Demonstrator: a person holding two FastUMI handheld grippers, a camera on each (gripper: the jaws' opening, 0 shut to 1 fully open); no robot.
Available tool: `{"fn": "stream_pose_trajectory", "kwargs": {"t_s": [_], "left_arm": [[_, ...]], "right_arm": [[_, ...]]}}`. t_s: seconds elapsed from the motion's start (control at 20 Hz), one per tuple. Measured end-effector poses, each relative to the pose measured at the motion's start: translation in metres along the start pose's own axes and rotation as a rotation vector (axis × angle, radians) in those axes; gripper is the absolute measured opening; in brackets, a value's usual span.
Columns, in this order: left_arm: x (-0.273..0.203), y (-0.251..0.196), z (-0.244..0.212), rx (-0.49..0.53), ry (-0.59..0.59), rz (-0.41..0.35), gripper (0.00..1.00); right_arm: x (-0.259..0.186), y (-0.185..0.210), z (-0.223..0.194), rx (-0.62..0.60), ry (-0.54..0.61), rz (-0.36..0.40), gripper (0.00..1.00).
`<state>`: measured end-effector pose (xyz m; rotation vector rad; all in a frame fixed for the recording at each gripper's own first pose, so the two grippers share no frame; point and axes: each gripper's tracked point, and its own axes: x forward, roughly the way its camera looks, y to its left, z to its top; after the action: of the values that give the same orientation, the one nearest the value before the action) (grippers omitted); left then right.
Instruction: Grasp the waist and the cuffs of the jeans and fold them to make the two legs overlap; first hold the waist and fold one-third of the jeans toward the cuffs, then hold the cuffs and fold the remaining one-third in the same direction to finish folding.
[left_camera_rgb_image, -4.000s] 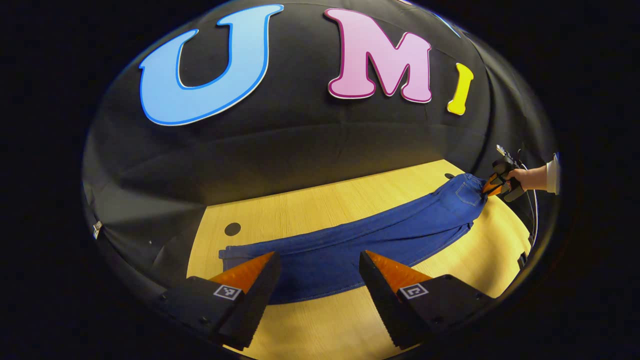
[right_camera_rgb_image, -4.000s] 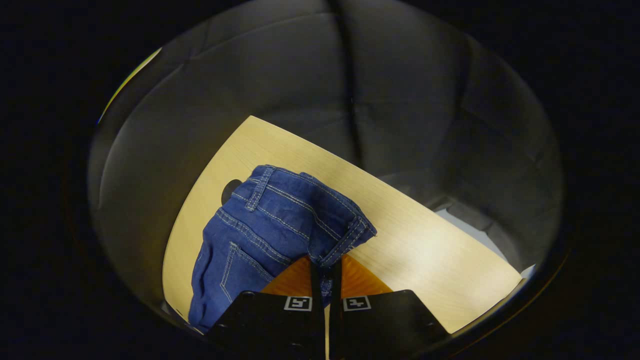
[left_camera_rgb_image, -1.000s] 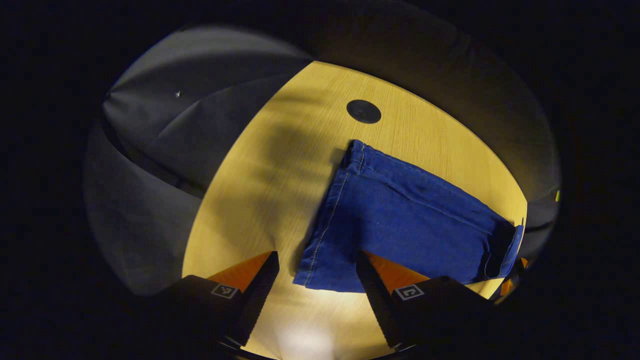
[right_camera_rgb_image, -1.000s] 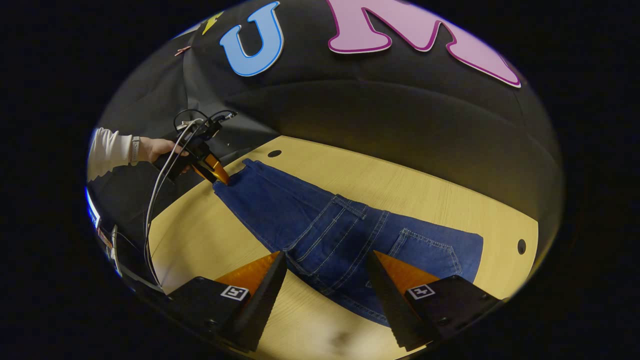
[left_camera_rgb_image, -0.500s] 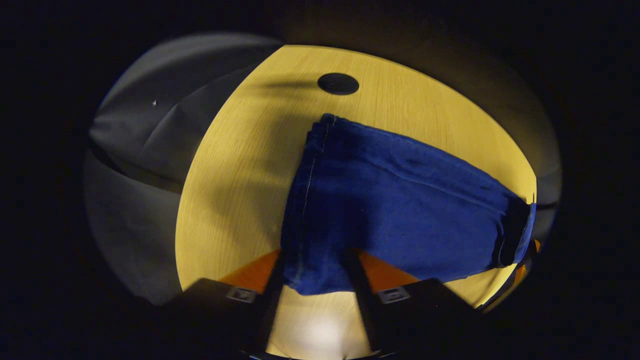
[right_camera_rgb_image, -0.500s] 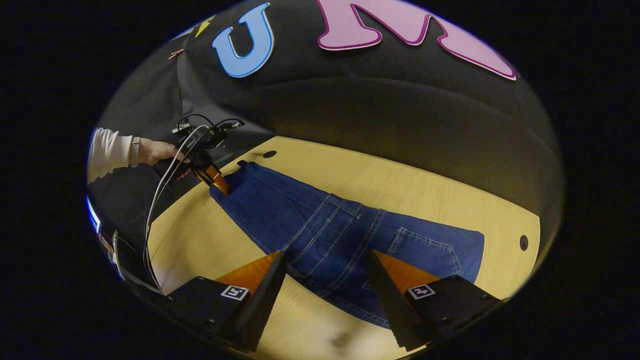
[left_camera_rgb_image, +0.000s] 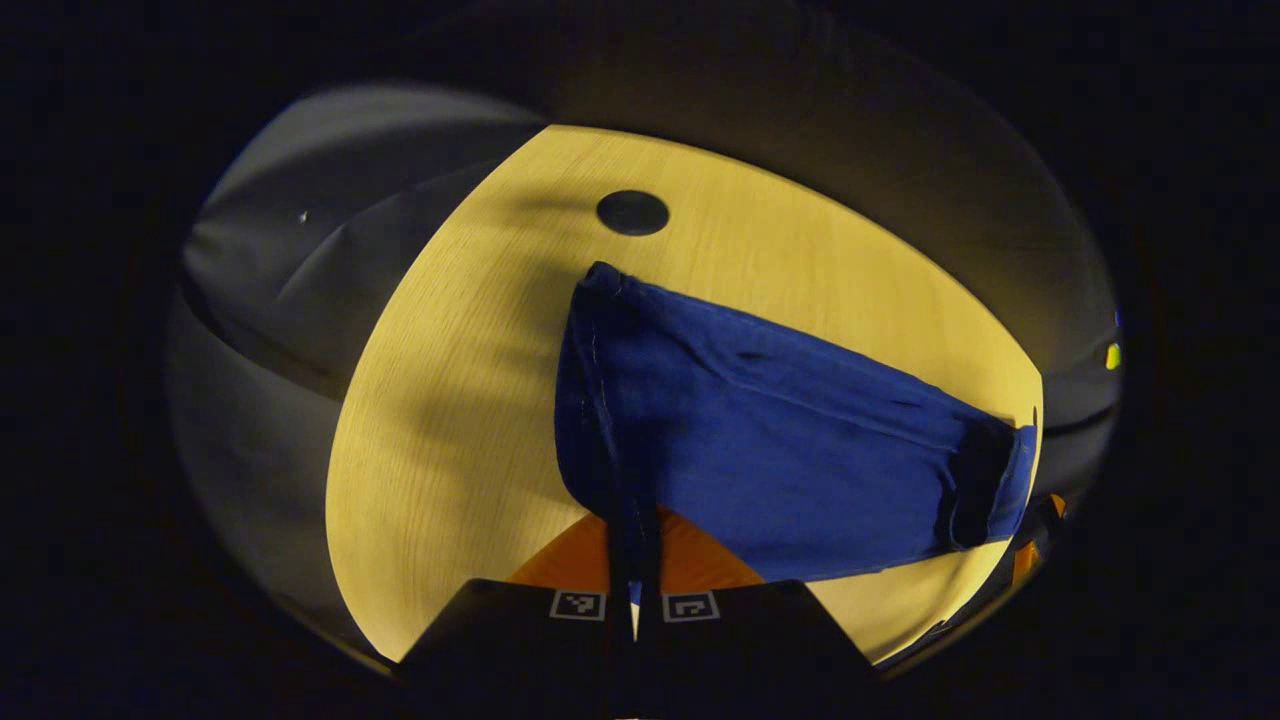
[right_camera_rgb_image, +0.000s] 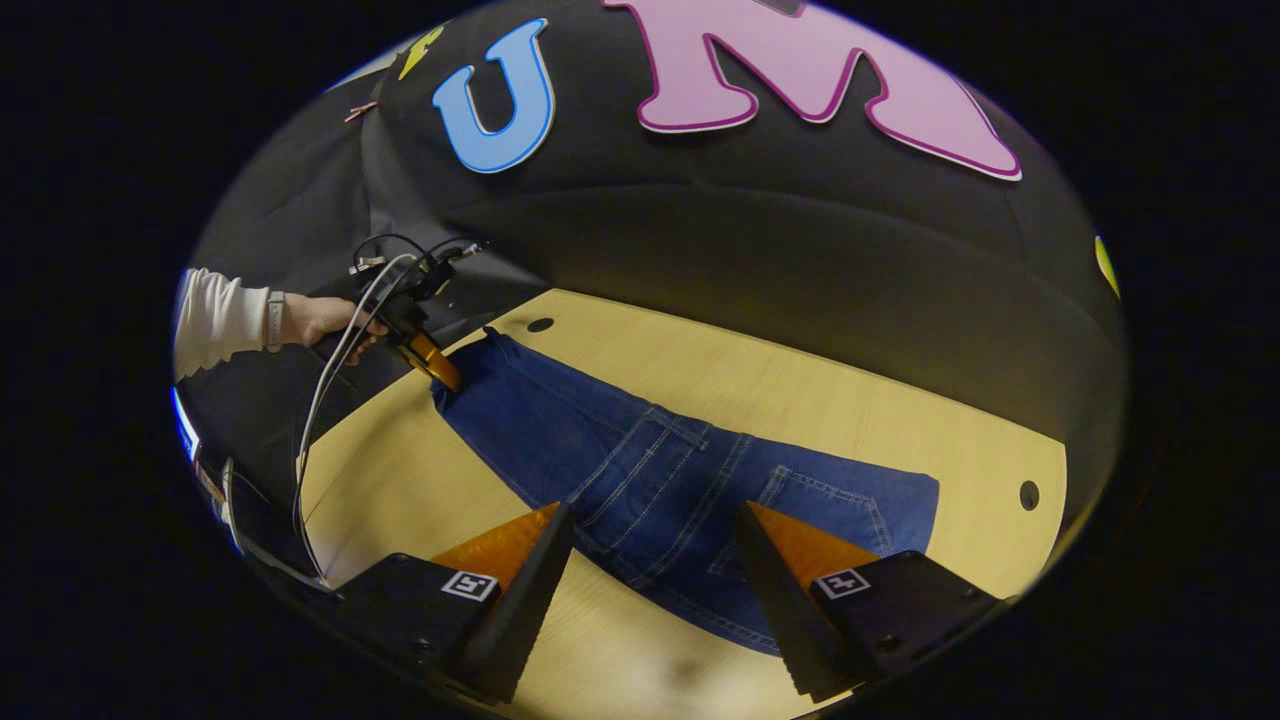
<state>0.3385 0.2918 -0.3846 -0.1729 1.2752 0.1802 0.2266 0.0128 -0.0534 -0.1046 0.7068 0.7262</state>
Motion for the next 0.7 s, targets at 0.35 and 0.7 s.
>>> {"fn": "stream_pose_trajectory", "kwargs": {"t_s": [0.35,0.7], "left_arm": [[-0.091,-0.07,0.016,0.155,-0.117,-0.117,0.06],[-0.177,-0.206,0.024,0.373,-0.206,-0.218,0.06]], "right_arm": [[-0.035,-0.026,0.003,0.064,-0.063,-0.078,0.99],[-0.088,-0.051,0.005,0.125,-0.132,-0.149,0.98]]}}
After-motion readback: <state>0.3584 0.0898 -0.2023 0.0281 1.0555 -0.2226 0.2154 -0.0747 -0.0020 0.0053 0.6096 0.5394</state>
